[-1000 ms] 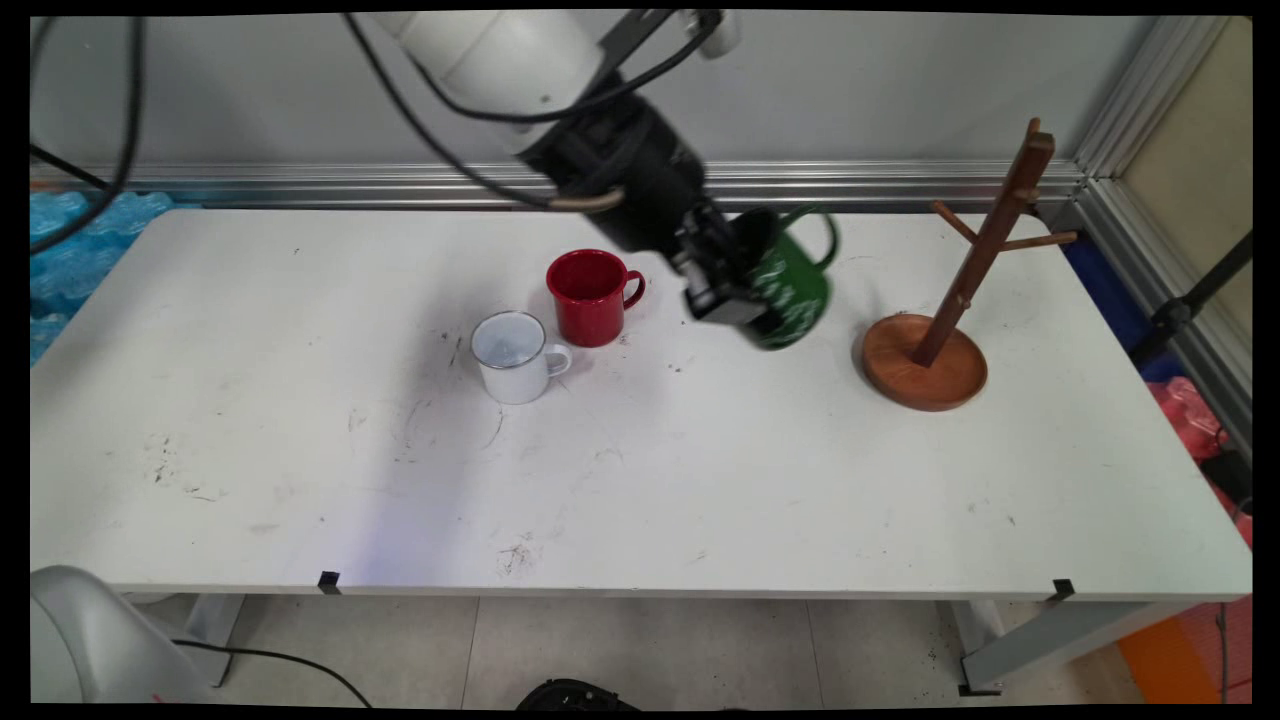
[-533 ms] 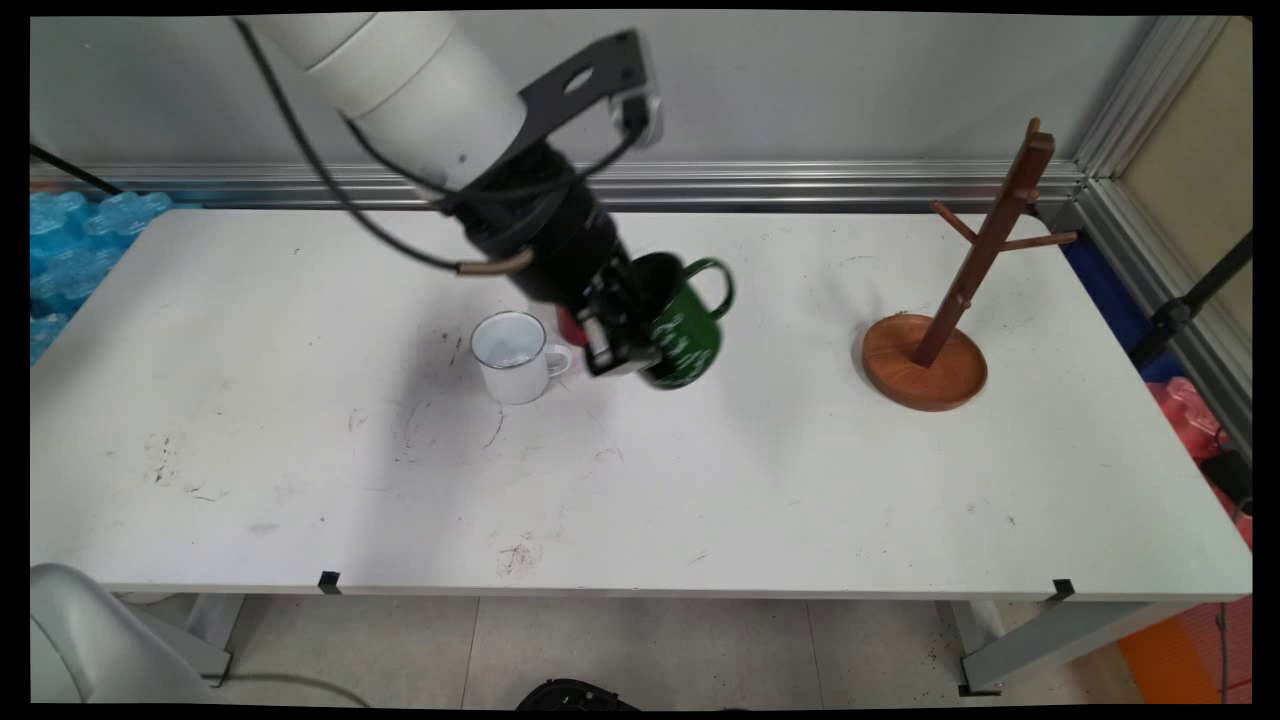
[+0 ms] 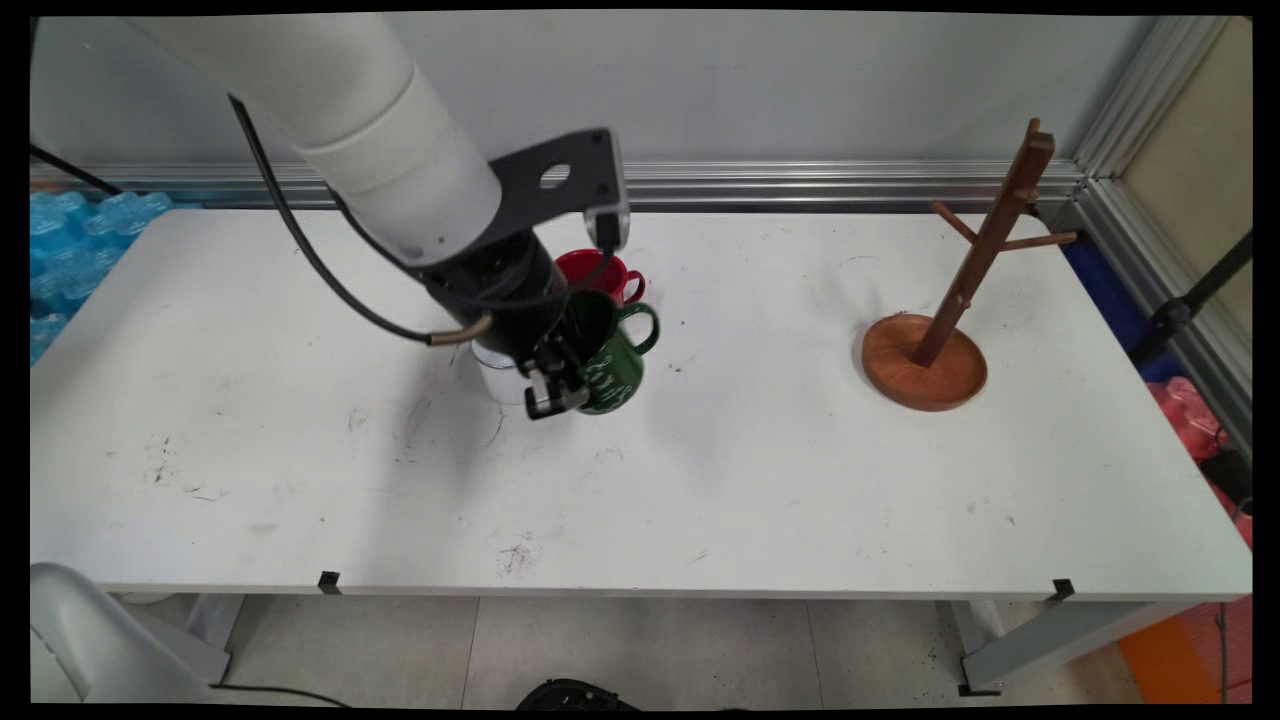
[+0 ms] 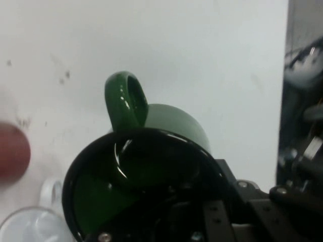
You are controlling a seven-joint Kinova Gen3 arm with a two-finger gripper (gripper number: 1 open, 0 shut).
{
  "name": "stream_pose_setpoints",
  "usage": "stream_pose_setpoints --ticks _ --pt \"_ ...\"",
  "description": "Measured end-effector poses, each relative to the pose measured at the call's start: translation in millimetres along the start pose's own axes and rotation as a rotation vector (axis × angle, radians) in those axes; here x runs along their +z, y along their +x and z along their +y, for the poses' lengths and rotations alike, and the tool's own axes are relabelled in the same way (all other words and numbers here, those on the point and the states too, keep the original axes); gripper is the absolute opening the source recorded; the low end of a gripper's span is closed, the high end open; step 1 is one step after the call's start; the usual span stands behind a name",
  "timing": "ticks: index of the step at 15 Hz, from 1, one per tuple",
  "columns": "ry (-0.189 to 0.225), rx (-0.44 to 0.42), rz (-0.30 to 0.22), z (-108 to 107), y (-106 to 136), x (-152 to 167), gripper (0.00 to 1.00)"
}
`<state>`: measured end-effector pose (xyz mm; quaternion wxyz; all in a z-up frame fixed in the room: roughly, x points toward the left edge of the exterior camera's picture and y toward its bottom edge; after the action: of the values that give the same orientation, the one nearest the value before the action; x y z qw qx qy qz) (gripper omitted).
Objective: Place the picked object on the table
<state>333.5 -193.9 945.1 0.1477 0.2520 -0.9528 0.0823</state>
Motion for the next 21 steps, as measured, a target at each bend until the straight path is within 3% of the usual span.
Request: stream_pose_setpoints --ticks 10,21 --pt "0.054 0.06 -0.162 20.1 -20.6 62.1 0.0" --pt "0.055 0.08 -0.242 32.1 -34.9 111.0 0.0"
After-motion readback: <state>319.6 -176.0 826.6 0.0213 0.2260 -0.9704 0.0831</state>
